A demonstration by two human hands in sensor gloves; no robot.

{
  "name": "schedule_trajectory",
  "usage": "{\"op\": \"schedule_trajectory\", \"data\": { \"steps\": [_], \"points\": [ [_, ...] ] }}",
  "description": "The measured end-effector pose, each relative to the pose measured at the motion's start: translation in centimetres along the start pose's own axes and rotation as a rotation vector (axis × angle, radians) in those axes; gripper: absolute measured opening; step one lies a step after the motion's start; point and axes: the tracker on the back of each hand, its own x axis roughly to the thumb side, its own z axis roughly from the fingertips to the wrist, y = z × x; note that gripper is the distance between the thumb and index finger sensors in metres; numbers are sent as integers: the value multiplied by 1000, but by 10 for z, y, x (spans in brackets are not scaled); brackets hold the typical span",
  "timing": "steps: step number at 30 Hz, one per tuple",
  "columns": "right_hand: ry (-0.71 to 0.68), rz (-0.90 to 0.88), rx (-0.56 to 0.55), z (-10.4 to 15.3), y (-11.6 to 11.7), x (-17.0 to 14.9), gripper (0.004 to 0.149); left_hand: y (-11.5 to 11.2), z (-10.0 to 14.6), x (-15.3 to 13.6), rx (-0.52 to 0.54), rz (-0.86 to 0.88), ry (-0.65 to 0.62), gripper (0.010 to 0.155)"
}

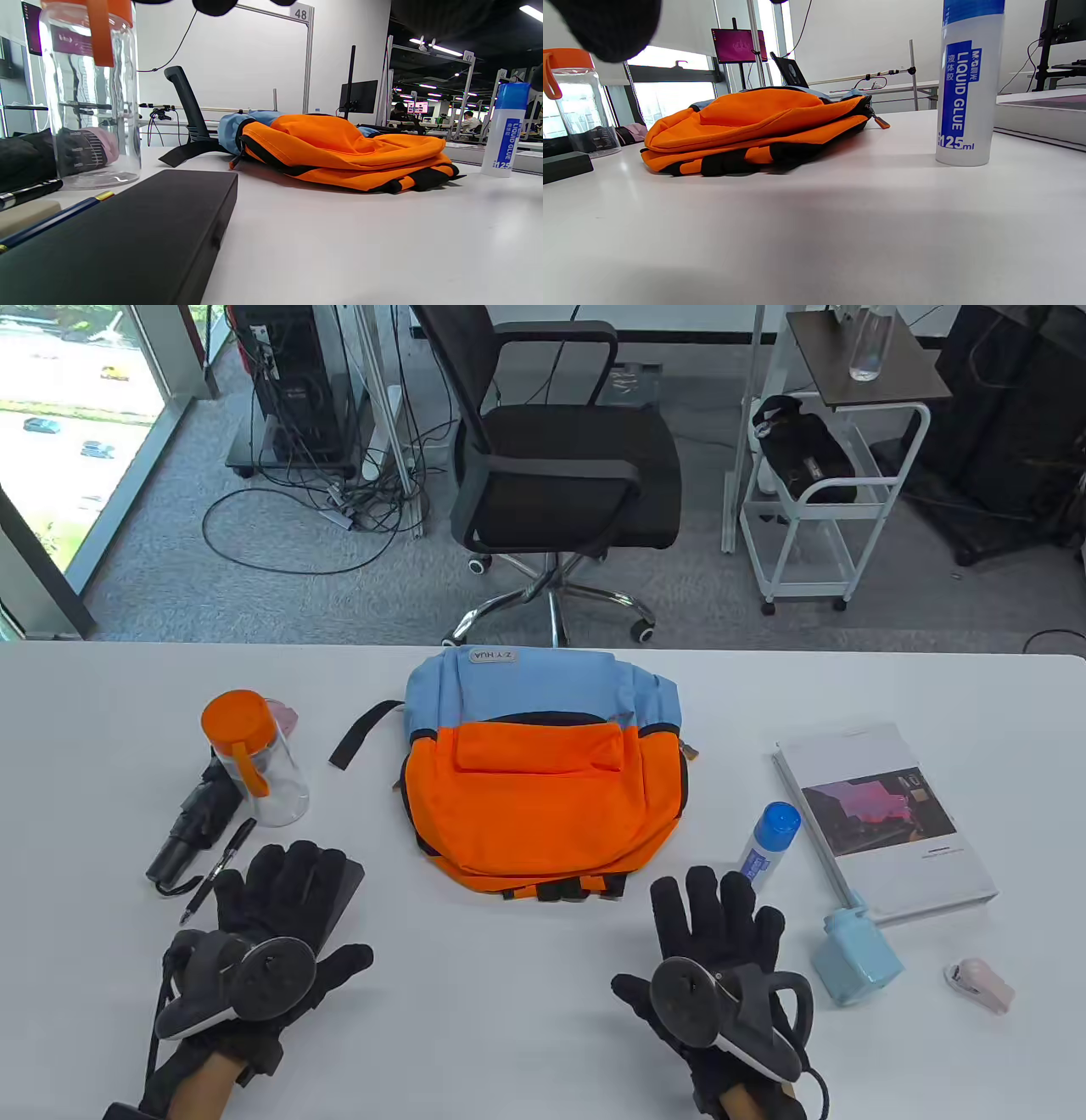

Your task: Pack school bag

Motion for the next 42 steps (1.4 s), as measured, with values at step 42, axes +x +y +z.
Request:
{"op": "schedule_trajectory", "data": {
  "steps": [42],
  "points": [
    [-13, -108, 157, -5, 7, 1, 90, 8, 2, -5, 29, 37, 68, 97]
  ]
}}
